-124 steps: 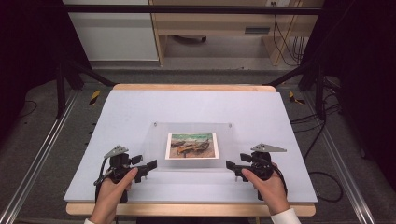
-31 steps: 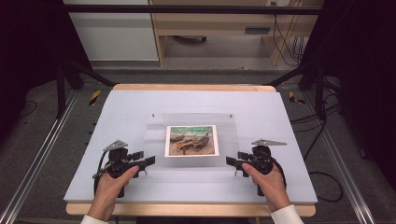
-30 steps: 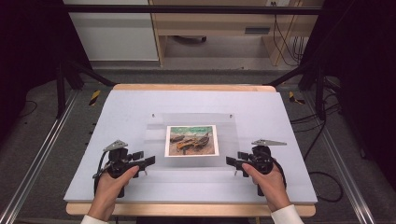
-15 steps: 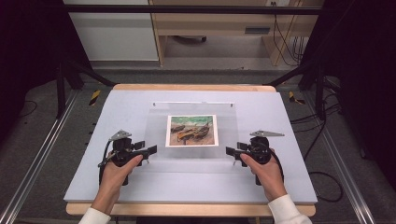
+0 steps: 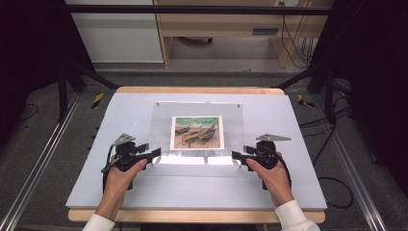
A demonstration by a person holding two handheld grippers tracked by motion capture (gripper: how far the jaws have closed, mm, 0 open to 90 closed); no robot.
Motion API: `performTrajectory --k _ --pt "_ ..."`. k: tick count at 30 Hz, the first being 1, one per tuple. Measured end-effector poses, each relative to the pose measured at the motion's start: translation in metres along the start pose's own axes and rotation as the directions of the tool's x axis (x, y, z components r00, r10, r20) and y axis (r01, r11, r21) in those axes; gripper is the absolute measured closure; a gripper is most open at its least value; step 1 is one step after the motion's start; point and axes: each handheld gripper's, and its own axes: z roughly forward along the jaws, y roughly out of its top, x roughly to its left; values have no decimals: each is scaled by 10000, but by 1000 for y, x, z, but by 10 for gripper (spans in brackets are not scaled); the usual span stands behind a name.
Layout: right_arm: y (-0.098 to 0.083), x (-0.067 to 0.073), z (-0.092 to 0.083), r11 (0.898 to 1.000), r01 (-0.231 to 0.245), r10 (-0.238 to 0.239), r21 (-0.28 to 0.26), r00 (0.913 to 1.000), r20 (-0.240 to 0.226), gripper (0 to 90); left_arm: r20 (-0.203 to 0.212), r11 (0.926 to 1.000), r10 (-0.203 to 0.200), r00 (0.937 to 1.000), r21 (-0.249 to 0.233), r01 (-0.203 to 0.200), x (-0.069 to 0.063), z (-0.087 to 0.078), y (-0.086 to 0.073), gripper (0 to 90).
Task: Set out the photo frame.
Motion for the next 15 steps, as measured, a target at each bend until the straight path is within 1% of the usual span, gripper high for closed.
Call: performTrajectory --k 2,5,7,10,15 --pt "1 -1 0 10000 -7 7 -52 9999 151 353 -33 9999 100 9999 -47 -100 -1 3 1 333" --pt "2 -4 -1 9999 94 -92 -123 9998 194 355 5 9998 134 9999 -167 -134 -2 6 1 333" --pt "3 -6 -1 9999 41 -37 -146 9997 234 355 17 9997 152 9999 -175 -152 -2 8 2 333" --pt "4 -9 1 9998 21 -17 -176 9997 228 355 23 9998 145 9999 -153 -145 0 11 6 333" --pt "11 -13 8 9997 -61 66 -219 9997 230 355 -41 9995 37 10000 -325 -38 6 18 12 333"
